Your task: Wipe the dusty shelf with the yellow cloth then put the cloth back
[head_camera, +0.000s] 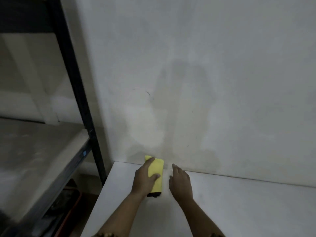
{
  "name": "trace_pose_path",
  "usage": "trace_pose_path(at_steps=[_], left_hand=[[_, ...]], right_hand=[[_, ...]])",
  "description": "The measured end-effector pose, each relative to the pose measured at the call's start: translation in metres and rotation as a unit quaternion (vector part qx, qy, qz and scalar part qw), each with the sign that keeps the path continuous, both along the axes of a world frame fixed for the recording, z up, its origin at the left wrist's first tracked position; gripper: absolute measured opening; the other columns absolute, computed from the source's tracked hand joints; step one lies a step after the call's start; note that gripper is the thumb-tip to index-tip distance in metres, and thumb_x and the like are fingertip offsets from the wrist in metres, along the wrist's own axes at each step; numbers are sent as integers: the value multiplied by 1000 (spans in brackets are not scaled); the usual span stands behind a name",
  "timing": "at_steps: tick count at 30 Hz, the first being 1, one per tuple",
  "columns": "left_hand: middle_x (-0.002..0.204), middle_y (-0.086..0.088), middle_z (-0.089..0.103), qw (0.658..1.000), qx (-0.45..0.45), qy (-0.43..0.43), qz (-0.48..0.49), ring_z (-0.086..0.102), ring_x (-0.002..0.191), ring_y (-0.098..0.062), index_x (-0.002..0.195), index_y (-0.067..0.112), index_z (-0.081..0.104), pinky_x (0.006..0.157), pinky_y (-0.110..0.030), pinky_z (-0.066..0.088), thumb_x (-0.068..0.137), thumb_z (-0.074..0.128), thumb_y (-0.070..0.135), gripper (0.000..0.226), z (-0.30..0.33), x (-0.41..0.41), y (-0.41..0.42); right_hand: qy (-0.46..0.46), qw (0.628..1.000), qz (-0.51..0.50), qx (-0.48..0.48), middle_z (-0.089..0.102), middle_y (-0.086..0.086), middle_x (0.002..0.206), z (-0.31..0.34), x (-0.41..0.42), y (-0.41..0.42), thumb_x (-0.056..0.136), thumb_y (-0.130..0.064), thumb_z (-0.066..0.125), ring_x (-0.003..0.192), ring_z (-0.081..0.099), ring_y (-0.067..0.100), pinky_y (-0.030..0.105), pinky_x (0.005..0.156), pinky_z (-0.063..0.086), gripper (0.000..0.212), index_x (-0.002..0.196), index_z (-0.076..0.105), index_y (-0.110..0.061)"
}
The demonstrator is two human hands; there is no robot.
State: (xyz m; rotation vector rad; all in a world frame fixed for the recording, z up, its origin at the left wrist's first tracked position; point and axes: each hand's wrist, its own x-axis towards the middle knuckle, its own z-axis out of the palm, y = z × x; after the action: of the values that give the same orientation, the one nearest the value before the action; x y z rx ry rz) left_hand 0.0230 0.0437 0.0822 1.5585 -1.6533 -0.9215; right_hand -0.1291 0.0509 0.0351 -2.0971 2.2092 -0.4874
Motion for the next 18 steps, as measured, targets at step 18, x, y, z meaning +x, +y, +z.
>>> trace_pose_path(at_steps=[18], left_hand=[[119,11,55,994,-13,104,9,51,105,-10,123,26,55,85,-20,38,78,71,19,48,31,93,236]], right_hand=[[-37,994,91,-58,49,12,137,73,67,236,90,-16,48,122,49,29,37,104,36,47,135,43,-5]])
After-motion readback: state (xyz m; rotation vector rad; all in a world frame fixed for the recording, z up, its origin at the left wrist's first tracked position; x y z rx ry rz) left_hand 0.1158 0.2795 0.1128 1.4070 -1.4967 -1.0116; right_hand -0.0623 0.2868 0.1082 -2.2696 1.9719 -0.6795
